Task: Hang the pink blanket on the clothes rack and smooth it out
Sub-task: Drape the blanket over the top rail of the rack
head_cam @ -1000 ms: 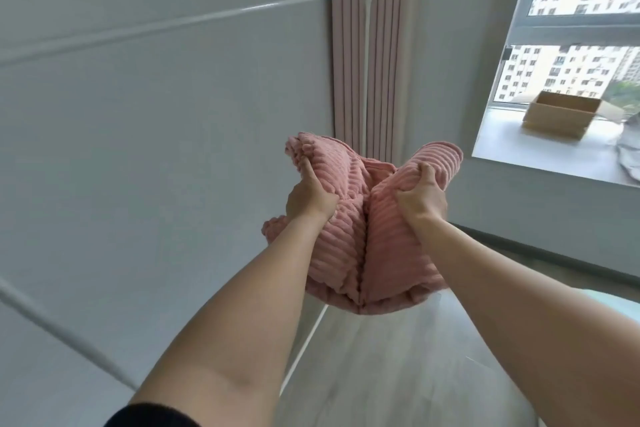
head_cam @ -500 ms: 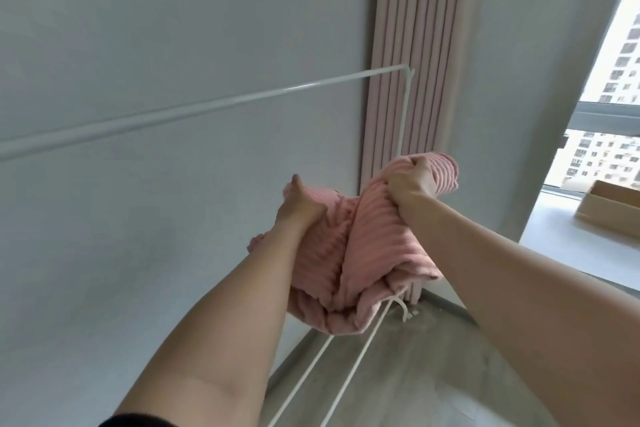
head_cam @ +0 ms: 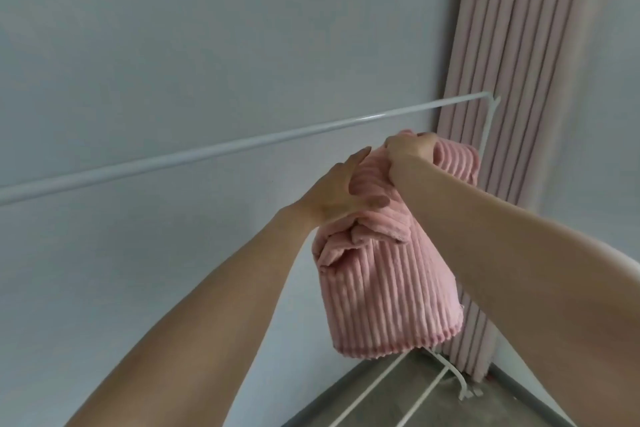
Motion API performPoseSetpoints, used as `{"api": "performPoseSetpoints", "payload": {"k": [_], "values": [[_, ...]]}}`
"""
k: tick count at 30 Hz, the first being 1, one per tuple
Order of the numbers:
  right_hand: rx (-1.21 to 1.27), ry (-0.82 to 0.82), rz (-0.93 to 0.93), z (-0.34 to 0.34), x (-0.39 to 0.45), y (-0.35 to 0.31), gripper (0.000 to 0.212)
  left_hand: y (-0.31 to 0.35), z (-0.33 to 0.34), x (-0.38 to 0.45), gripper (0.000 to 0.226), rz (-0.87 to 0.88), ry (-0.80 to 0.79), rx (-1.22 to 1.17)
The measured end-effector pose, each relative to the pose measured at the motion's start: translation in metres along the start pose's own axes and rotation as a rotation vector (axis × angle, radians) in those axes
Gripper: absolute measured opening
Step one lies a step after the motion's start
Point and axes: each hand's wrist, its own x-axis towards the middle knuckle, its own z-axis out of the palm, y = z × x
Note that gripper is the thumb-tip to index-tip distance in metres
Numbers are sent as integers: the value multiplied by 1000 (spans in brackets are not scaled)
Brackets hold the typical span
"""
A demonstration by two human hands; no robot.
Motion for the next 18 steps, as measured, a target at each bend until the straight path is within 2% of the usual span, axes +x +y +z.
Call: {"api": "performPoseSetpoints", "payload": {"k": [2,3,5,6,8,10,13,15,16,18], "values": [[33,-74,63,3,21,-13,42,9,8,15,120,3,49,305],[25,-82,96,4,29,-17,40,13,14,23,118,26,103,469],[-1,-85,110,5,42,-23,37,23,24,39,95,74,232,673],[-11,-85,80,4,49,-27,35,27,26,48,86,68,297,673],[45,-114,17,3,56,-40,25,38,20,64,75,49,410,554],[135,-168,-51,6,68,-56,25,49,6,82,66,99,497,421],[319,-346,-123,20,77,-84,33,70,-23,107,62,133,615,244],[375,-478,-234,35,83,-91,27,77,-46,120,62,96,725,85],[309,-564,-339,42,86,-89,28,77,-56,124,62,67,769,24],[-39,-679,-570,53,86,-80,39,67,-71,127,65,-13,796,-6]]}}
